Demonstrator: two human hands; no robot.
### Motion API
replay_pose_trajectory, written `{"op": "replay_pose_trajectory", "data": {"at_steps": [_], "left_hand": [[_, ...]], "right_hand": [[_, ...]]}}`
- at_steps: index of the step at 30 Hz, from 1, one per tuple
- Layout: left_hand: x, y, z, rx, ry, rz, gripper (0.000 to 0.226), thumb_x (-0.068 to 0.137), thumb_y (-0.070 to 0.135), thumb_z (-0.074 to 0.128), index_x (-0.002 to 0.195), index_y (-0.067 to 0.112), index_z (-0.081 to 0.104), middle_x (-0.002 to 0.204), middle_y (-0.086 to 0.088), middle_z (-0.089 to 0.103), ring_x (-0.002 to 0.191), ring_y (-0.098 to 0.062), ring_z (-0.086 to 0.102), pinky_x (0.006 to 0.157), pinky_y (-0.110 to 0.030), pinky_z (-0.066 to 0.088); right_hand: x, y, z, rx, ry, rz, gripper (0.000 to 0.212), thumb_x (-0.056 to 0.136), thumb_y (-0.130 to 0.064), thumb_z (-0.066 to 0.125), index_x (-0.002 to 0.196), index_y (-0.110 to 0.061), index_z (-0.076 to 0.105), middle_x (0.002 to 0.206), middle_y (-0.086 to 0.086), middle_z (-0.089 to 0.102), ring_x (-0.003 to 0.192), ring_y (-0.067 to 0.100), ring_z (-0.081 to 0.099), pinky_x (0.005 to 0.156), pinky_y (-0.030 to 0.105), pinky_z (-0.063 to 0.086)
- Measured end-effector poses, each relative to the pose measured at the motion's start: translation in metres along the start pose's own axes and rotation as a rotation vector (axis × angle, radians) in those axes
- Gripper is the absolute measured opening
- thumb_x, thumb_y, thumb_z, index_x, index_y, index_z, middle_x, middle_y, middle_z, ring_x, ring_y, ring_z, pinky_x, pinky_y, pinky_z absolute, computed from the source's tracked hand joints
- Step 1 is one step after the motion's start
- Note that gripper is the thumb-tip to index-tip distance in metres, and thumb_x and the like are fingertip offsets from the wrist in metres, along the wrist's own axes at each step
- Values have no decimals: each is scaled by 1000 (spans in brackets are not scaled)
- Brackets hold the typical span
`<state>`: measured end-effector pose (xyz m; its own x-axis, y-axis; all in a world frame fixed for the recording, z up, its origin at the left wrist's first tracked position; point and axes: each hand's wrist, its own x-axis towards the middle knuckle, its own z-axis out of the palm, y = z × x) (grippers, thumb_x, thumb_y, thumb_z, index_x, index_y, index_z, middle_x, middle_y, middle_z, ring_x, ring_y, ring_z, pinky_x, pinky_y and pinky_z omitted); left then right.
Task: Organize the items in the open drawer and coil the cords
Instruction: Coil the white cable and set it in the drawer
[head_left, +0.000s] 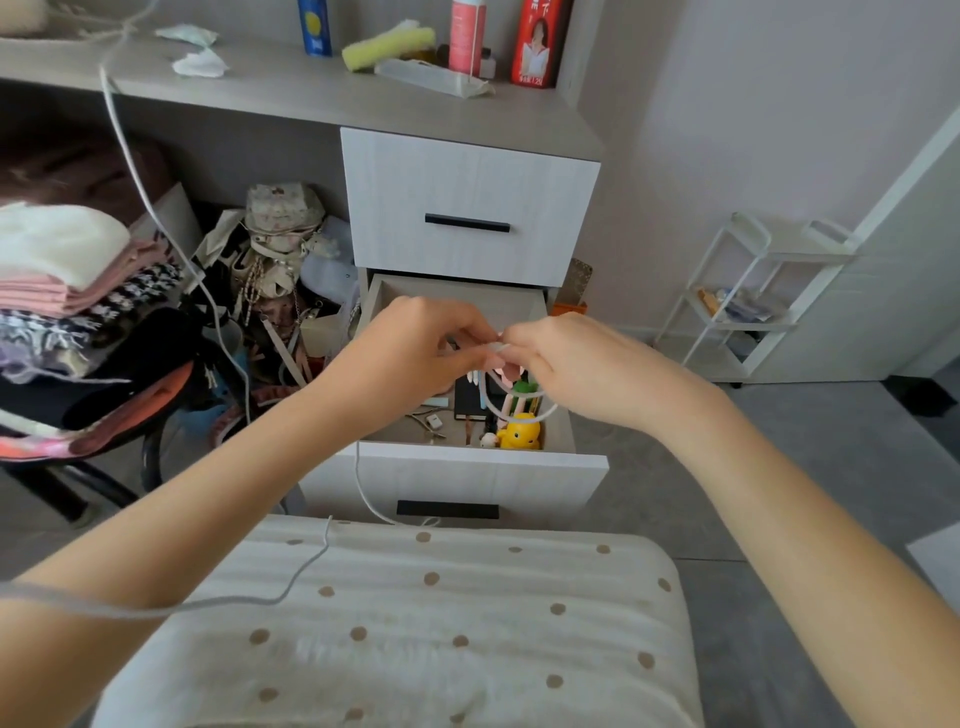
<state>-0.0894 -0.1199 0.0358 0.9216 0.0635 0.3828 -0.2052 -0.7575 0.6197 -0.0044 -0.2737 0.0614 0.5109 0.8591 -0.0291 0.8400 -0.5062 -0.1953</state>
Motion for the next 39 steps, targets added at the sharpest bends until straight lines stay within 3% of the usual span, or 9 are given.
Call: {"op": "replay_pose_trajectory", "data": {"at_steps": [5,9,12,16,19,27,29,33,39], "left_hand": [[-3,-3,5,-252,-57,-183,34,76,26,74,105,23,55,69,2,73,68,-10,69,62,-16,51],[-7,-5,13,-423,-56,-297,12,82,22,69,84,12,61,60,-6,67,62,-28,62,58,-23,47],[-7,-8,17,-441,-63,-302,14,85,18,66,76,9,60,71,-12,70,60,-17,64,57,-20,50],[-6,-11,22,-390,-29,-285,24,85,30,66,97,11,56,90,-15,70,83,-30,67,73,-35,56],[-6,-9,18,-353,13,-232,24,88,30,60,106,19,49,79,-8,68,69,-18,63,54,-14,42],[-8,-11,22,-129,48,-160,11,93,28,53,93,18,57,77,-9,67,46,-1,45,49,-13,33],[-8,-10,23,-154,110,-164,9,93,26,54,90,18,58,72,-4,66,50,-3,52,51,-14,37],[-10,-7,29,-401,179,-238,15,93,20,55,89,7,61,65,-6,60,57,-32,55,46,-23,36],[-10,-2,31,-671,283,-339,15,95,14,52,91,4,62,66,-15,50,45,-14,38,39,-18,30]], "right_hand": [[1,6,2,16,136,-3,19,101,-18,38,85,-20,47,61,-3,44,52,15,42,48,19,32],[2,10,10,-39,325,10,13,101,-19,37,90,-21,44,58,-5,45,47,12,43,42,21,31],[4,7,18,-103,400,-4,15,101,-24,36,96,-15,47,65,1,54,52,18,52,47,35,41],[7,7,21,-205,347,-46,7,95,-12,50,102,-12,48,71,2,54,57,20,56,50,37,50],[7,5,23,-244,289,-58,13,91,-6,54,97,-13,45,68,0,44,54,20,52,49,39,49],[9,7,25,-278,302,-124,15,95,-9,49,89,-18,39,67,-5,40,51,13,41,45,28,33],[8,8,29,-65,356,-104,4,97,-19,50,101,-17,50,70,-5,49,57,11,48,48,28,37],[4,7,28,658,393,70,20,95,-31,51,111,-20,58,81,-9,62,69,4,60,58,21,46],[-3,5,41,1594,239,130,34,100,-29,35,106,-8,63,70,-3,56,75,9,58,83,30,49]]}}
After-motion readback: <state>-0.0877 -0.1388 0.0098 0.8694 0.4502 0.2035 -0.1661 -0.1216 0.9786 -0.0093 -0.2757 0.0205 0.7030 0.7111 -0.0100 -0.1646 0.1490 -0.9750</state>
